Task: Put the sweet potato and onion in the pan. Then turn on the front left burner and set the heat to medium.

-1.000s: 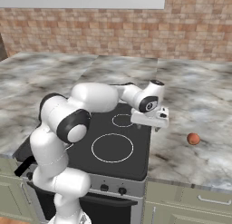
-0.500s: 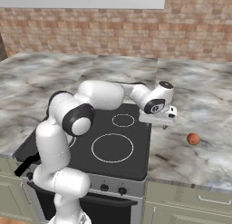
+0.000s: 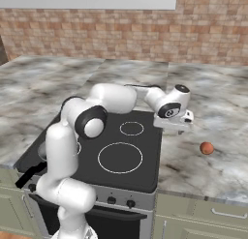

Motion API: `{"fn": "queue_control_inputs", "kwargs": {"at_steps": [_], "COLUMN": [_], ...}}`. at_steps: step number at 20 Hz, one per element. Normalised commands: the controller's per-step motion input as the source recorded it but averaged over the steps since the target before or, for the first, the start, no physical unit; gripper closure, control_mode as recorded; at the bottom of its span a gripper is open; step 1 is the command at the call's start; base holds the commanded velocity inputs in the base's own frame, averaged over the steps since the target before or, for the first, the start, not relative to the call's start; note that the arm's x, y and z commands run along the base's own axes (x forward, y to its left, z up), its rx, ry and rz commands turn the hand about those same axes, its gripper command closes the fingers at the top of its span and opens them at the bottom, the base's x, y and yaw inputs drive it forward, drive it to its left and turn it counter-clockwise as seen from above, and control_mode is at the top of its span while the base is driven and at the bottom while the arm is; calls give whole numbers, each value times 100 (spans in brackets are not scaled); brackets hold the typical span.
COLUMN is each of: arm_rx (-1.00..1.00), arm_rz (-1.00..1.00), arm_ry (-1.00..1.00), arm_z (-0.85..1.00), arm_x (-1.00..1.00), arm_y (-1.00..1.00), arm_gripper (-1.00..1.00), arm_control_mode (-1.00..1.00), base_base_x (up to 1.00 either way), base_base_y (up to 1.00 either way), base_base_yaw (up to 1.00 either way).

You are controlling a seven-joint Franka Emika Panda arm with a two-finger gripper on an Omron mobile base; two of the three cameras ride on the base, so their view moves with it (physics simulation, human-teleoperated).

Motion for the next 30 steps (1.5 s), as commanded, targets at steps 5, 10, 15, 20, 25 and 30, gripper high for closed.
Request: {"fn": "queue_control_inputs", "kwargs": {"at_steps": [5,10,15,20,25,30], "arm_rx": [-5,-4,-4,-3,0,0], "arm_rz": [-11,-12,-14,-18,-14,-10], "arm_ry": [5,9,14,13,1,0], "arm_z": [0,4,0,-1,-1,-3], "arm_x": [18,3,1,5,9,10], "arm_y": [-20,-22,-27,-49,-50,-40], "arm_gripper": [-100,-100,-100,-100,-100,-100], "arm_control_mode": [-100,-100,-100,-100,-100,-100], "base_base_x": [0,0,0,0,0,0], "base_base_y": [0,0,0,0,0,0], "base_base_yaw": [0,0,0,0,0,0]}}
